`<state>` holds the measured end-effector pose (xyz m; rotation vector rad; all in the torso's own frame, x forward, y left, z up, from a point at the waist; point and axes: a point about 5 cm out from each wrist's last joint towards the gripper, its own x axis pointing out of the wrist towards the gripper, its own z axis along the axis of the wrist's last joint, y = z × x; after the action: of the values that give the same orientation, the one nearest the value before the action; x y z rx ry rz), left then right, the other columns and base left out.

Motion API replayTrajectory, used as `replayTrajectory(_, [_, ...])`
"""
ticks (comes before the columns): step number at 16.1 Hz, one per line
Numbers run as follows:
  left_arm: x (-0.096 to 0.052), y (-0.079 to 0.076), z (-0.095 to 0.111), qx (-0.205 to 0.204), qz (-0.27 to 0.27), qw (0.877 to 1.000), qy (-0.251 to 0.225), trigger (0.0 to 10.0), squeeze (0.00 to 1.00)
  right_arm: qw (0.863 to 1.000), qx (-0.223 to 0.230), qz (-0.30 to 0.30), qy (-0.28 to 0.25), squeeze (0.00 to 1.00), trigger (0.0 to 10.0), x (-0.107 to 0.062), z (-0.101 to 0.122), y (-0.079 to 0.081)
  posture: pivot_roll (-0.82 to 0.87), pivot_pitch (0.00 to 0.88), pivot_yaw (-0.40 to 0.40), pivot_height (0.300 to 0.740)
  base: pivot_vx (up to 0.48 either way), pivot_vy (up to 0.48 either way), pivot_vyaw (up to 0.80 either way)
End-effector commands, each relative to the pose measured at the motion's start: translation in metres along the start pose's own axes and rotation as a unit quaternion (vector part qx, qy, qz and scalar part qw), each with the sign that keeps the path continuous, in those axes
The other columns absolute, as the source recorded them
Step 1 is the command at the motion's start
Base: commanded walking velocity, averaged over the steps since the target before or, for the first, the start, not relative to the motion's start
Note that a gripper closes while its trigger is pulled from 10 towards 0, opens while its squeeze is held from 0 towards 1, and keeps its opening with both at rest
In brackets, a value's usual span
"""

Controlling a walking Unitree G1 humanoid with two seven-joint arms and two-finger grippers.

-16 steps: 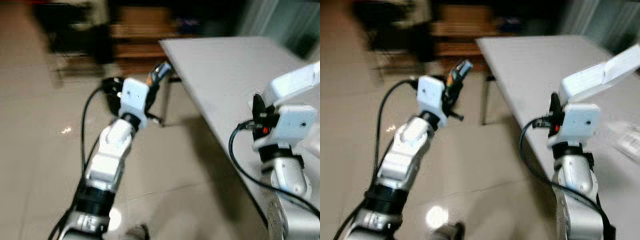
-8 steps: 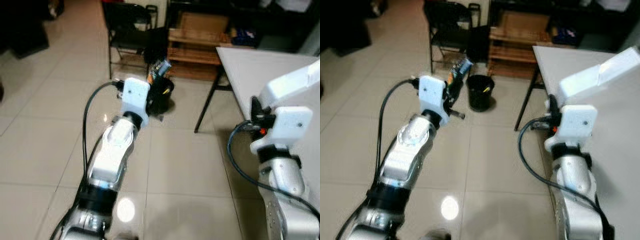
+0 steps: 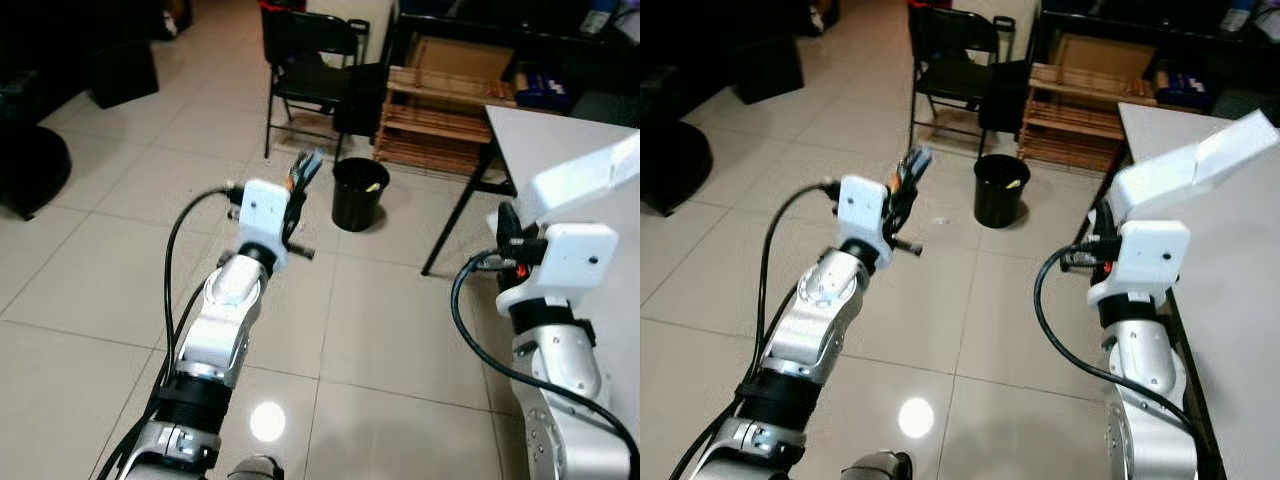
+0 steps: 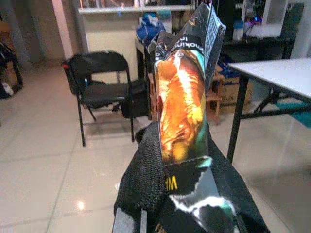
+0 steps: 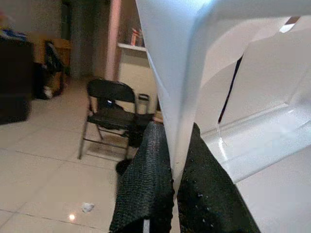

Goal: Picking trash to rubbish bin

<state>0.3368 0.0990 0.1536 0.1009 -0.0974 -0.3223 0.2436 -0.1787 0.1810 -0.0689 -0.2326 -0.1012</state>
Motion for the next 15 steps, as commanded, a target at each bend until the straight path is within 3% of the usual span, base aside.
replayTrajectory(1, [0.0,0.002,-0.004,0.007,0.008,1.0,0.001,10.0,0.0,0.999,-0.008,-0.042,0.001,0.0,10.0,-0.002,-0.004,-0.013,0.18,0.077,-0.077,0.74,0.0,0.0,0.0])
replayTrajectory(3, [-0.008,0.012,-0.021,0.012,0.019,0.999,0.029,10.0,0.0,0.996,-0.005,-0.084,0.004,0.0,10.0,-0.008,-0.004,-0.03,0.18,0.067,-0.077,0.74,0.0,0.0,0.0])
replayTrajectory(6, [-0.017,0.019,-0.03,0.015,0.008,0.999,0.04,10.0,0.0,0.993,-0.012,-0.111,0.021,0.0,10.0,-0.025,-0.009,-0.046,0.17,0.065,-0.076,0.74,0.0,0.0,0.0])
replayTrajectory(10, [-0.014,0.014,-0.023,-0.003,-0.01,1.0,0.024,10.0,0.0,0.992,-0.017,-0.122,0.029,0.0,10.0,-0.036,-0.013,-0.051,0.16,0.065,-0.066,0.74,0.0,0.0,0.0])
replayTrajectory(15, [-0.005,0.003,-0.001,-0.02,-0.025,0.999,-0.011,10.0,0.0,0.995,-0.011,-0.101,0.021,0.0,10.0,-0.029,-0.009,-0.042,0.15,0.067,-0.066,0.74,0.199,0.0,0.0])
